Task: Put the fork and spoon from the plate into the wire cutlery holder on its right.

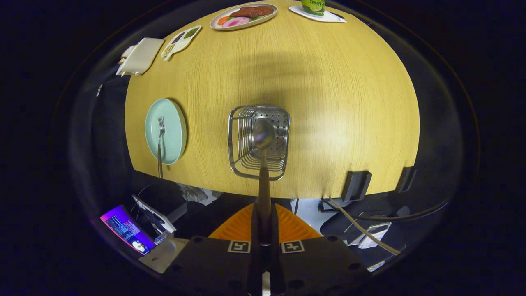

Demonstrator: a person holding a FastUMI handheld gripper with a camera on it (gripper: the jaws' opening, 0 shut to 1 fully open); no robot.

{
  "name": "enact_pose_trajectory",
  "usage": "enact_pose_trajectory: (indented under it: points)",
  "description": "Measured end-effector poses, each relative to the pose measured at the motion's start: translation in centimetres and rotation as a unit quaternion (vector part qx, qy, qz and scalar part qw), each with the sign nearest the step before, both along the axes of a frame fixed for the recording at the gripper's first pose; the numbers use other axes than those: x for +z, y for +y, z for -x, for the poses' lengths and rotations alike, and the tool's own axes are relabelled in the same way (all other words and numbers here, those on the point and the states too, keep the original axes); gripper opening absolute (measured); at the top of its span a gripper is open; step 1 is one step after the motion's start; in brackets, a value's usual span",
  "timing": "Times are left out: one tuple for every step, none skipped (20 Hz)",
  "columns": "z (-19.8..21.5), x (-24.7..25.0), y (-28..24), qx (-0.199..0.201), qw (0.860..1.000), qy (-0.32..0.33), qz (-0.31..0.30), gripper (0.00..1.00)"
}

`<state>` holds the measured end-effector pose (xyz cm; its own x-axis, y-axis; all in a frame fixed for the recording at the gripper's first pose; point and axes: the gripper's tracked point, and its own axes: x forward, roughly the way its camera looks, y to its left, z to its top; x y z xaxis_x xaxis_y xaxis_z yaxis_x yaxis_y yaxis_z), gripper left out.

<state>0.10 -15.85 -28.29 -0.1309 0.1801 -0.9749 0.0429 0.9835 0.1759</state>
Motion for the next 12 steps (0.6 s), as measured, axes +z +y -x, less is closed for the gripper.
enact_pose_trajectory:
  points:
    - [-0.2, 0.1, 0.3, -0.003, 1.0, 0.001, -0.004, 0.14]
    - [-0.6, 0.3, 0.4, -0.003, 1.0, -0.004, -0.007, 0.17]
    - [-0.6, 0.5, 0.9, -0.005, 1.0, -0.011, -0.015, 0.19]
    - [-0.8, 1.0, 0.9, -0.004, 1.0, -0.021, -0.02, 0.44]
    - [-0.8, 1.3, 0.7, -0.005, 0.999, -0.037, -0.018, 0.63]
    - [-0.7, 2.8, 0.5, -0.009, 0.998, -0.054, -0.018, 0.81]
    - [-1.3, 3.1, 0.4, -0.018, 0.997, -0.069, -0.021, 1.0]
    - [-1.6, 4.1, 0.3, -0.03, 0.995, -0.087, -0.025, 0.99]
    - [-2.0, 5.2, 0.4, -0.041, 0.993, -0.108, -0.028, 0.99]
    - [-2.5, 6.5, 0.5, -0.049, 0.989, -0.134, -0.03, 0.99]
    - [-2.9, 7.8, 0.5, -0.056, 0.984, -0.166, -0.029, 0.99]
    - [-3.5, 9.3, 0.7, -0.066, 0.977, -0.201, -0.027, 0.99]
